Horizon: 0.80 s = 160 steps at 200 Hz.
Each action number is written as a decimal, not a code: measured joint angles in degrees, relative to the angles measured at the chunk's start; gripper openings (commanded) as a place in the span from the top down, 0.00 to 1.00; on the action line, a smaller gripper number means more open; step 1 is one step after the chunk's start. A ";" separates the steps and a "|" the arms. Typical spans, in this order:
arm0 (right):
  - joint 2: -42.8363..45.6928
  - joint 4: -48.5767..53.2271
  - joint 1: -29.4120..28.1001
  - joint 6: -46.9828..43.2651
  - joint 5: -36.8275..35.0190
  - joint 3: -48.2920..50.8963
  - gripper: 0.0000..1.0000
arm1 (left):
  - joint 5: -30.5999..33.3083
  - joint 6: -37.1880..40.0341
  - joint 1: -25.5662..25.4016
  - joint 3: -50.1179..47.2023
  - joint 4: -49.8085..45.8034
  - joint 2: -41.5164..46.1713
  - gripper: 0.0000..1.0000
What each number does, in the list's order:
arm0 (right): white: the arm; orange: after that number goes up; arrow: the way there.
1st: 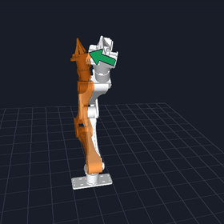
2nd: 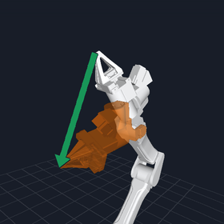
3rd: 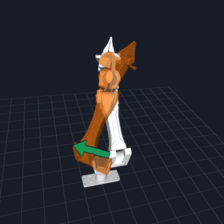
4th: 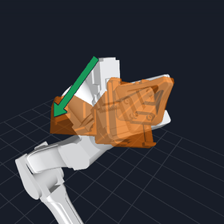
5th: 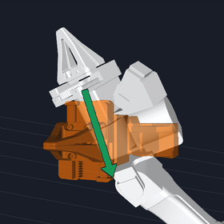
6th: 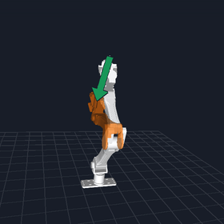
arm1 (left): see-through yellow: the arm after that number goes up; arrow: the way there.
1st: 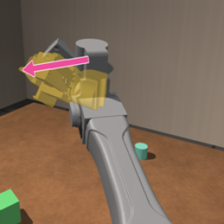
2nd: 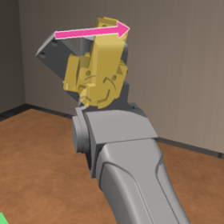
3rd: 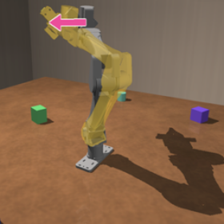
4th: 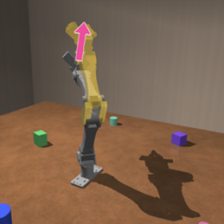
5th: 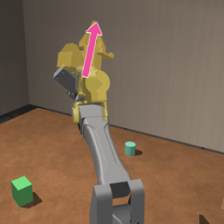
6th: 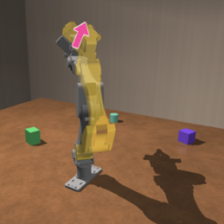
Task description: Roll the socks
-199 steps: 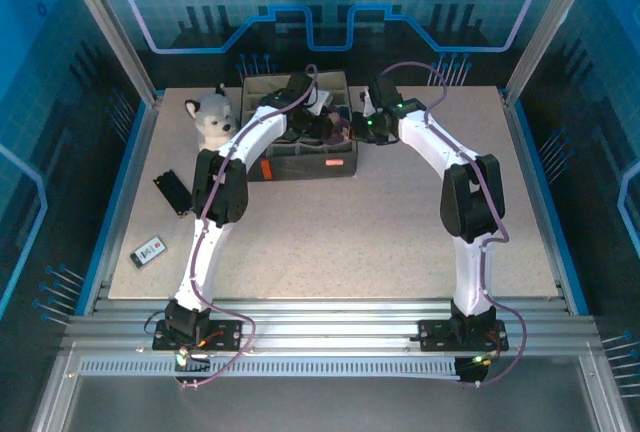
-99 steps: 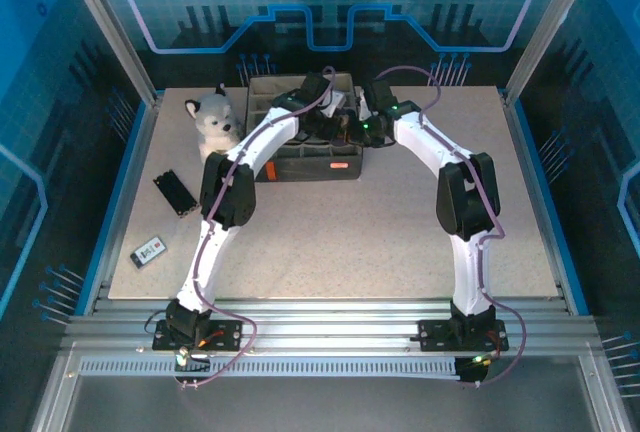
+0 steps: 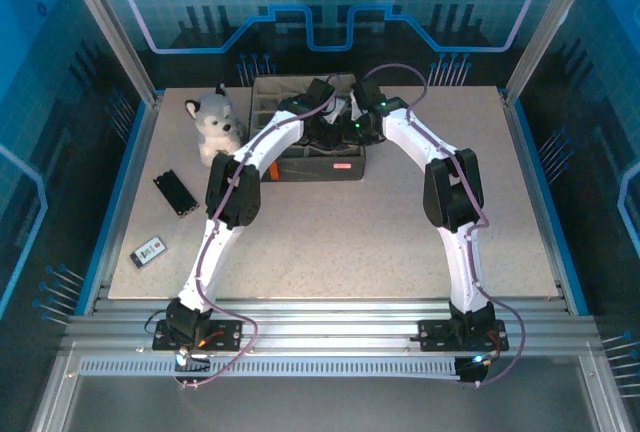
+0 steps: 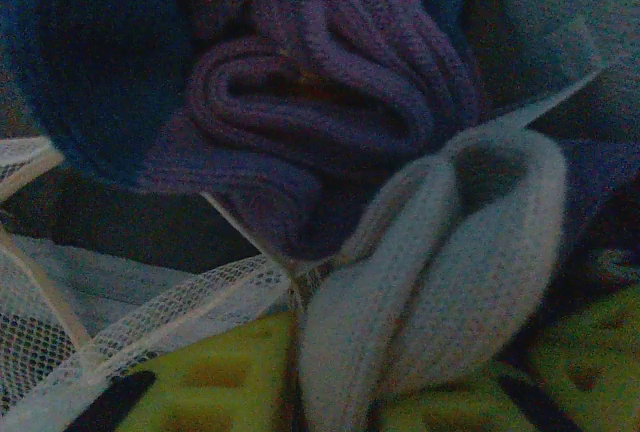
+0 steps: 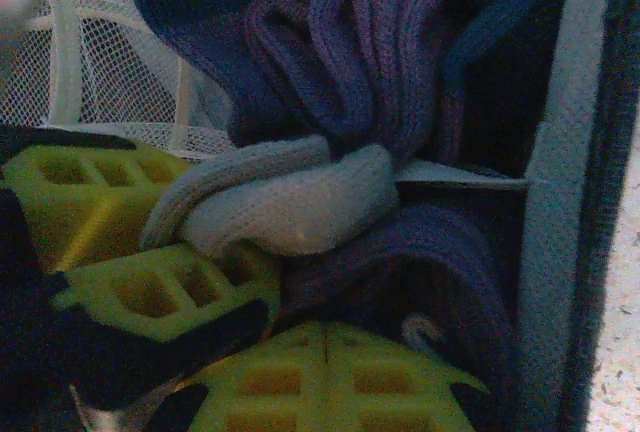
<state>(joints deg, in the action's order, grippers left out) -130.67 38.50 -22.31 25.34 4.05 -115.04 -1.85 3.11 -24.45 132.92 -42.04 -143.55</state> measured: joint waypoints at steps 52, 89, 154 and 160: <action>2.99 2.03 -0.02 -1.25 -0.85 -0.20 0.87 | -0.57 -0.11 0.74 -1.88 0.59 3.85 0.48; 10.34 3.06 0.35 -2.64 -1.05 -1.99 0.63 | -1.46 0.11 1.33 -1.88 0.76 12.02 0.43; 31.39 -4.26 0.35 -6.43 -2.62 14.12 0.40 | -0.57 4.07 0.63 -20.04 6.97 34.53 0.24; 33.90 -5.44 0.42 -6.78 -3.21 17.86 0.38 | 0.31 4.44 0.59 -24.61 8.35 37.46 0.17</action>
<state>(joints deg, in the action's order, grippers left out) -96.77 33.06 -21.89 18.57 0.84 -97.19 -1.54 7.55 -23.86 108.31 -33.69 -106.08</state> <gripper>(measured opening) 0.583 0.725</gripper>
